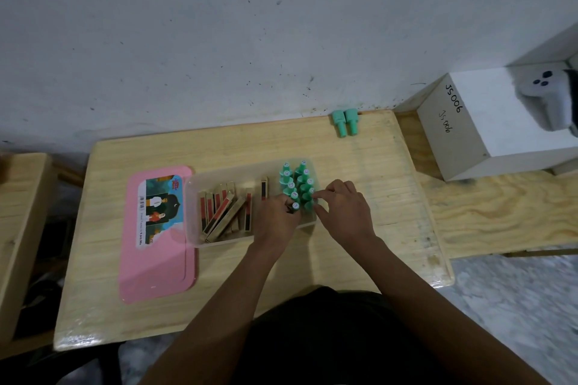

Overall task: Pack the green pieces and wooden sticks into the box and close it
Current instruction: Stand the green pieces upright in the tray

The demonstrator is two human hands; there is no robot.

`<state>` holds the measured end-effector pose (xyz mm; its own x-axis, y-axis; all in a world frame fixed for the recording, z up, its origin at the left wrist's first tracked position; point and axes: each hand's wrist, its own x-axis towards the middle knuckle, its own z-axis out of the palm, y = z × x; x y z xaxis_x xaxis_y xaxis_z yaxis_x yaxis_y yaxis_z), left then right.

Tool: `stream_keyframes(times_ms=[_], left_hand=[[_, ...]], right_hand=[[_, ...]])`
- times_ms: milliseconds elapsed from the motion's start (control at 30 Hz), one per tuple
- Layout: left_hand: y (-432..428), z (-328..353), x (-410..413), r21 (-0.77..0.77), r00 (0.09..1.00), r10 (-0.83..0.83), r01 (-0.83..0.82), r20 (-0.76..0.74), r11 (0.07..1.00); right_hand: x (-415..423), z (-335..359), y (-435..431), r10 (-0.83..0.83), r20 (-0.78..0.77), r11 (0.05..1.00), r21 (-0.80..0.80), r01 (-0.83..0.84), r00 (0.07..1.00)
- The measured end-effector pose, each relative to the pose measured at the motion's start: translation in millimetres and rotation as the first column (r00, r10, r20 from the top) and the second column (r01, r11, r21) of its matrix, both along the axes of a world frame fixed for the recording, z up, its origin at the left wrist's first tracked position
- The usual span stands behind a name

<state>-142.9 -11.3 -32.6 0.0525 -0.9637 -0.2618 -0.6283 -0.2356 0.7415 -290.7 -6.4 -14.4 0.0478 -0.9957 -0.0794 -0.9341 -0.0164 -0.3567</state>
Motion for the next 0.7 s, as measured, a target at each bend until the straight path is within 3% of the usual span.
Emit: stream_keyframes(times_ms=[333,700], left_hand=[[1.1,-3.5,0.4,-0.038,0.998,0.002,0.001,0.06,0.999],[4.6,3.0,3.4,-0.015,1.0,0.009,-0.008,0.019,1.0]], right_hand=[[0.7,-5.4,1.1,-0.017,-0.007,1.0,-0.021,0.017,1.0],[-3.1,-4.8,1.9,0.004,0.025,1.0,-0.003,-0.004,1.0]])
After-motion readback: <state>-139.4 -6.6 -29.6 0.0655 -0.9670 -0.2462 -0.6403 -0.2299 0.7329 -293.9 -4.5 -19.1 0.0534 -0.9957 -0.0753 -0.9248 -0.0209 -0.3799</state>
